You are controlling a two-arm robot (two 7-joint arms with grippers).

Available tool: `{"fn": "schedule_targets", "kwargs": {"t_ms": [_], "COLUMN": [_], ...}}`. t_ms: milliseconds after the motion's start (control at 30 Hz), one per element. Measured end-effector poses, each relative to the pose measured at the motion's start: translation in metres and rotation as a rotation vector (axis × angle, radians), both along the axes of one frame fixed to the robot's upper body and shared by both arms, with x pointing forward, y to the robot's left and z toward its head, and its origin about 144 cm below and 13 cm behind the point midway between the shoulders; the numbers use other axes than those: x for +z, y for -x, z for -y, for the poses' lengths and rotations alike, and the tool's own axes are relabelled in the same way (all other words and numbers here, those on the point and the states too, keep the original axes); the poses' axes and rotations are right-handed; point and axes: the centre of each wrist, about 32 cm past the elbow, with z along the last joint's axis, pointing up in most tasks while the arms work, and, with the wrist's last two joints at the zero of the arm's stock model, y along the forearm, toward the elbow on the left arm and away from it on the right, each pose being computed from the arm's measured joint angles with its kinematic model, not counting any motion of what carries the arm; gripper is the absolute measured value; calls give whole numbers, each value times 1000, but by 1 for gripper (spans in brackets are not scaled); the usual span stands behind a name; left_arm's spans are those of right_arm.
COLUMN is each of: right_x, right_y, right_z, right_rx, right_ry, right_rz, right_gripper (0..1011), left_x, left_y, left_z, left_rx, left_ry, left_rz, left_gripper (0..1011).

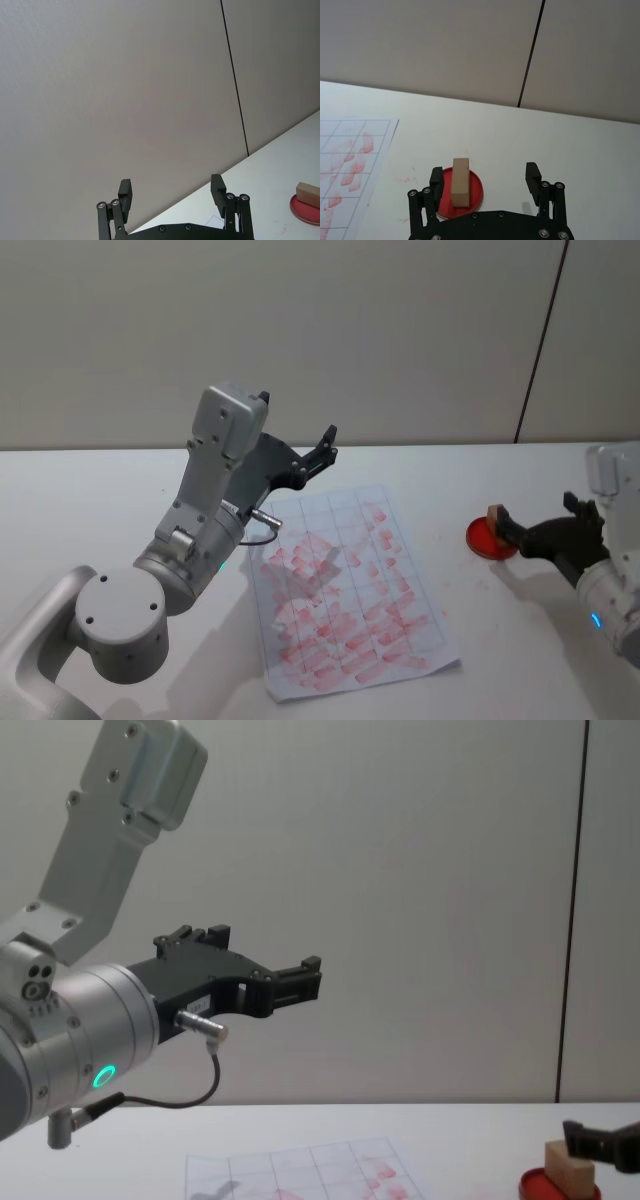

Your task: Use the one hand to pick up the stamp and affix it onto the A4 paper.

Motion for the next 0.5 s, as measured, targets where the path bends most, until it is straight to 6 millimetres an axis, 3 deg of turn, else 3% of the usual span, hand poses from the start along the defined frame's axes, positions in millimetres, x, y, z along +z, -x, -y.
{"fn": "schedule_targets", "kwargs": {"t_ms": [500], "right_x": [-14], "right_y": [-10], "right_z": [-6], "right_rx": [14], "right_ry": [23], "right_rz": [-51], "right_gripper": [1001], "left_x": [0], "left_y": [0], "left_z": [0], "left_rx": [0], "left_ry": [0], "left_rz": [0], "left_gripper": [1001]}}
